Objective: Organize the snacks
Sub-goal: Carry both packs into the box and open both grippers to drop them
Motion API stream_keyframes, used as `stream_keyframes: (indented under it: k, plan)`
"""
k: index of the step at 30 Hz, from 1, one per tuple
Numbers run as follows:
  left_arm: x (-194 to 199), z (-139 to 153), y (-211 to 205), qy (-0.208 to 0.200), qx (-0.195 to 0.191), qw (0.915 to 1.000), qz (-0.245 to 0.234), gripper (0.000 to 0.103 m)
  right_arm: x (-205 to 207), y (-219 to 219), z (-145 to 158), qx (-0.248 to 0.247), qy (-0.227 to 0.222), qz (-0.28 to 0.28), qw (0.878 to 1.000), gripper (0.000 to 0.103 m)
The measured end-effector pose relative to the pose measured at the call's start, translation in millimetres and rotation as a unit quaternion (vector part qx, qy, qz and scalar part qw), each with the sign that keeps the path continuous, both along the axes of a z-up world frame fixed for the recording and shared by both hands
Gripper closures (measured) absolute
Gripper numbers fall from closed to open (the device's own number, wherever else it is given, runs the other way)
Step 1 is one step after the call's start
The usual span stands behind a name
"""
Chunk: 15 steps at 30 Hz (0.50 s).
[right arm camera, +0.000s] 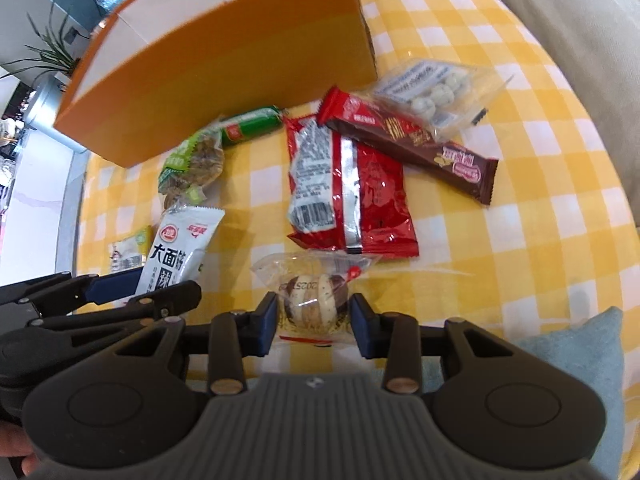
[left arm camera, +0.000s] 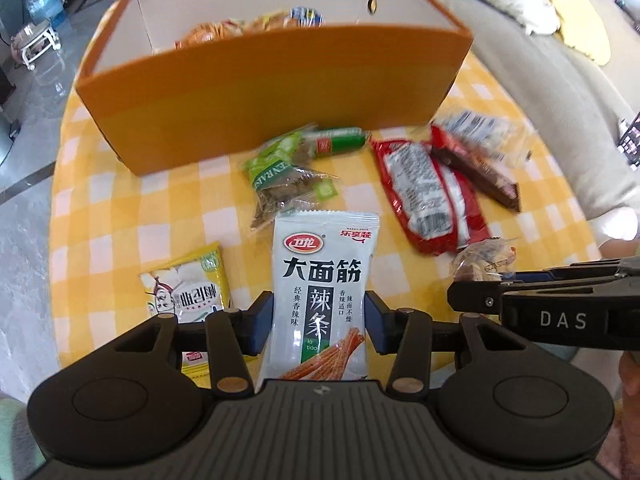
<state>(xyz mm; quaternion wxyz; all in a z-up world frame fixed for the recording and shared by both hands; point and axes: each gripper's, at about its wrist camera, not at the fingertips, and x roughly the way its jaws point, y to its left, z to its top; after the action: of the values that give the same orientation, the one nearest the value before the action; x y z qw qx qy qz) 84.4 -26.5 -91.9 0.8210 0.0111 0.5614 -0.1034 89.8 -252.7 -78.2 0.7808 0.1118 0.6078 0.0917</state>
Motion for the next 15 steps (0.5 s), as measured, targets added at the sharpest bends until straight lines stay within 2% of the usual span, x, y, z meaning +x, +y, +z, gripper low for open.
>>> stream_keyframes:
  k: [11, 15]
  plan:
    - [-3.4, 59.0, 5.8, -0.076, -0.019, 0.9967, 0.020, 0.049, -12.3, -1.8, 44.4, 0.005, -0.080, 0.019, 0.997, 0.067]
    - [5.1, 76.9, 10.0, -0.100, -0.021, 0.9945, 0.024, 0.049, -13.0, 7.7, 64.8, -0.001, -0.124, 0.034, 0.992, 0.068]
